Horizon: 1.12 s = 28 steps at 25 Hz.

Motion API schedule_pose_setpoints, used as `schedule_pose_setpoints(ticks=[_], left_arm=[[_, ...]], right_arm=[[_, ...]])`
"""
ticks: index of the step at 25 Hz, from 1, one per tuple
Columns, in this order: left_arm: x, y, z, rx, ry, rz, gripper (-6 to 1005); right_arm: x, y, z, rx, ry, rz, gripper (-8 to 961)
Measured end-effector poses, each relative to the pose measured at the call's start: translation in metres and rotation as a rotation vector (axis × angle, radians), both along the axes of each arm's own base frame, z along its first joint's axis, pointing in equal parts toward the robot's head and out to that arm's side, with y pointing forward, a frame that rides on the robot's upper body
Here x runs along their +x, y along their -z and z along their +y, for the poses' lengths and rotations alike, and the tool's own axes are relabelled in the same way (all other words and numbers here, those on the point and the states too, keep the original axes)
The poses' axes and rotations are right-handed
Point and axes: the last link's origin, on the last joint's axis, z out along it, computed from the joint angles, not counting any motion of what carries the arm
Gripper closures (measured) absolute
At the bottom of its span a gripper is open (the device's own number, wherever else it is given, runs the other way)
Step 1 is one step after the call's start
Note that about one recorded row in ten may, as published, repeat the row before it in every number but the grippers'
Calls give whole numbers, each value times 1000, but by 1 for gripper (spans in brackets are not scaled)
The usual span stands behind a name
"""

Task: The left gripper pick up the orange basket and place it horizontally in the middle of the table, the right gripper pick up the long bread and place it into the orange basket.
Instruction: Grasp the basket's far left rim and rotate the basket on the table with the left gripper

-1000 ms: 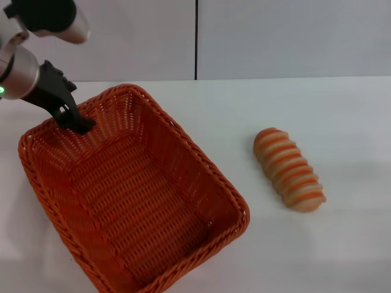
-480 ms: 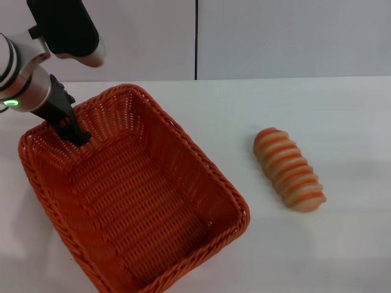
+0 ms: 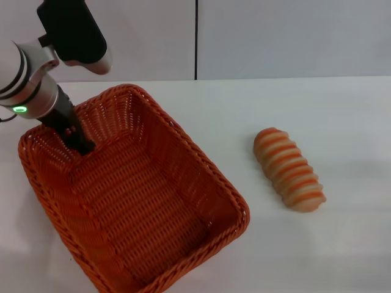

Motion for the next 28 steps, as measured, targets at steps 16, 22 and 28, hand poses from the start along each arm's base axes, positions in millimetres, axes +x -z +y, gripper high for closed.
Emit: schedule_pose_setpoints(ticks=[16, 22, 28], left_arm=[[14, 7, -2, -12, 22, -2, 494], [22, 5, 3, 78, -64, -77, 637], [29, -13, 18, 309, -242, -250, 716]], right_arm=[[1, -14, 9, 3, -20, -33, 407], [4, -35, 19, -13, -52, -33, 407], [4, -49, 39, -32, -53, -42, 408]])
